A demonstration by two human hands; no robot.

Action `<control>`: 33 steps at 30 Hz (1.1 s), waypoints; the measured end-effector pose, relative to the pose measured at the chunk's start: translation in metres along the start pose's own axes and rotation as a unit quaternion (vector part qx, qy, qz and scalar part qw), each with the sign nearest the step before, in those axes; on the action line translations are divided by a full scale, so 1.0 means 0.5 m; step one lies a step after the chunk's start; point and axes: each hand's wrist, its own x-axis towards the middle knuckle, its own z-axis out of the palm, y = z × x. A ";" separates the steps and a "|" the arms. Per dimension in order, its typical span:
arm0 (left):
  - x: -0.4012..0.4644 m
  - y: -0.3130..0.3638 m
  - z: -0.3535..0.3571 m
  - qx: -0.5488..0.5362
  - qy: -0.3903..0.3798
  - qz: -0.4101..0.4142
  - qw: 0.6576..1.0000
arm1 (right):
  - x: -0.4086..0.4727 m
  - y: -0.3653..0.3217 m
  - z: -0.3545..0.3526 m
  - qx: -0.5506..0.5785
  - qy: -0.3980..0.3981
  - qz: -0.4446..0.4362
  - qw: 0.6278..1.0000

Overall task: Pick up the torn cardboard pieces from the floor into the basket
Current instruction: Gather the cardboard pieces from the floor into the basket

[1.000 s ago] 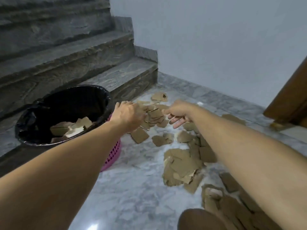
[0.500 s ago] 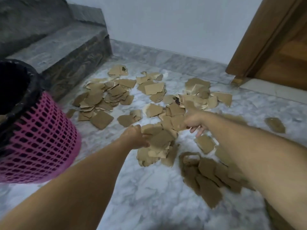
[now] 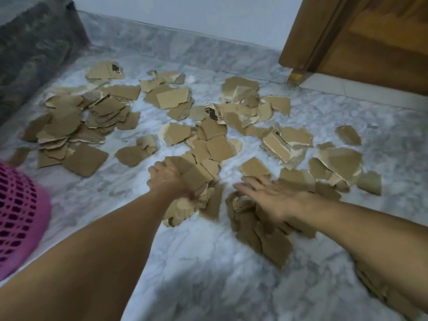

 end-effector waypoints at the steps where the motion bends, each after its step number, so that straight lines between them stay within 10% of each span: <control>1: 0.002 0.001 0.001 0.007 0.001 -0.003 1.000 | 0.003 -0.005 0.005 -0.026 0.014 -0.009 1.000; 8: 0.014 -0.005 0.006 0.015 -0.044 -0.037 0.998 | 0.011 -0.029 0.010 -0.007 0.019 0.002 1.000; 20: -0.010 -0.044 -0.011 -0.271 -0.082 -0.014 0.959 | 0.037 -0.012 -0.053 0.235 0.035 0.066 0.969; 33: -0.106 -0.096 -0.344 -0.366 -0.035 -0.019 0.930 | 0.022 -0.089 -0.421 0.266 0.110 0.002 0.958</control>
